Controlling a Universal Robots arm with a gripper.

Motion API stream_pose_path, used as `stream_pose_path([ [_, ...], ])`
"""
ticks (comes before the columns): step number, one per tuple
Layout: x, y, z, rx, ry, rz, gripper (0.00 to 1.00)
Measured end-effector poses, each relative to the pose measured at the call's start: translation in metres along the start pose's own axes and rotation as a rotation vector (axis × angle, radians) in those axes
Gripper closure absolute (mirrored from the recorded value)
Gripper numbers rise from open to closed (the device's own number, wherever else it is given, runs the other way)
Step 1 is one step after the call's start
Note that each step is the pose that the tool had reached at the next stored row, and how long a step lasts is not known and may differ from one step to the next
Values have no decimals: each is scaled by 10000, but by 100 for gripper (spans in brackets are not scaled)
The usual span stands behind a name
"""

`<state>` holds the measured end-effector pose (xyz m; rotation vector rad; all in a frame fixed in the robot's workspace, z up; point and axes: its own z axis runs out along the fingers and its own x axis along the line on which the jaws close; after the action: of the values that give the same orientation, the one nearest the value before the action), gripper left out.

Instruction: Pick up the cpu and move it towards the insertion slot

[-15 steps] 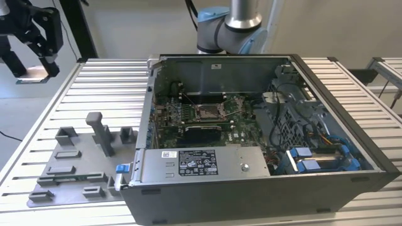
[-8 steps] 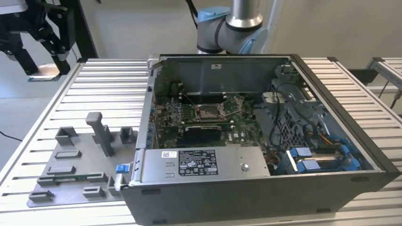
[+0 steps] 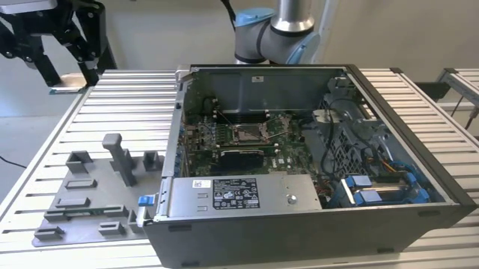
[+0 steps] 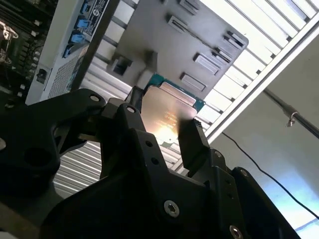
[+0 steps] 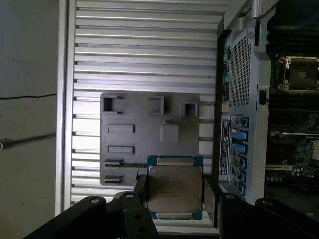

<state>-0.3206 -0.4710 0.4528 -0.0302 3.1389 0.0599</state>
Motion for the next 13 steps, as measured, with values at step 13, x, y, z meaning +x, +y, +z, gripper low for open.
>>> stream_pose_path([
  [13,-371,-5,-69,1,0,0,100],
])
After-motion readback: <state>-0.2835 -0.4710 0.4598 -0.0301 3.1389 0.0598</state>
